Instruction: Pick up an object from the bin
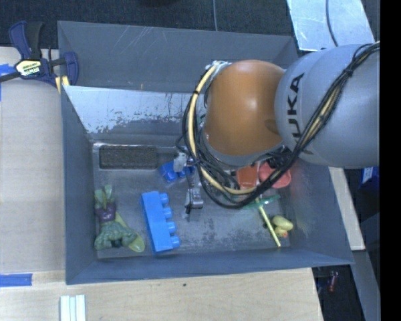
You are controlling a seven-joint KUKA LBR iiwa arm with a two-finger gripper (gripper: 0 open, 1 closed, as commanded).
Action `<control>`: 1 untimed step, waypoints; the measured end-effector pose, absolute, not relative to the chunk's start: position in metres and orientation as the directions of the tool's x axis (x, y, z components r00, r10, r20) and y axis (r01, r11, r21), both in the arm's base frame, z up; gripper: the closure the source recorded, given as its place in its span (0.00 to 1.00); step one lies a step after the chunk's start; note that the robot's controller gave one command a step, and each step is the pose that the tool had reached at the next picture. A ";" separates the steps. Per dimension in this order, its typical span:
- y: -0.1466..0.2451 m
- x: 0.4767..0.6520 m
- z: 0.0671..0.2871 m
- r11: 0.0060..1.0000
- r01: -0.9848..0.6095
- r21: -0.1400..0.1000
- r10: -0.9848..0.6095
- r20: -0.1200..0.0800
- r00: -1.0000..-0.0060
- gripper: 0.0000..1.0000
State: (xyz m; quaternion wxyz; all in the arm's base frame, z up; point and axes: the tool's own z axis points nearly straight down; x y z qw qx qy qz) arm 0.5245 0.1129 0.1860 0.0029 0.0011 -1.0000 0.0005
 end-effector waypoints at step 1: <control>0.113 0.526 0.191 1.000 0.000 0.001 0.000 -0.003 -1.000 0.00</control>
Offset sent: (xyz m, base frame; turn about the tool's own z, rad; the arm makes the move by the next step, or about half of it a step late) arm 0.0000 0.0000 0.0000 0.0000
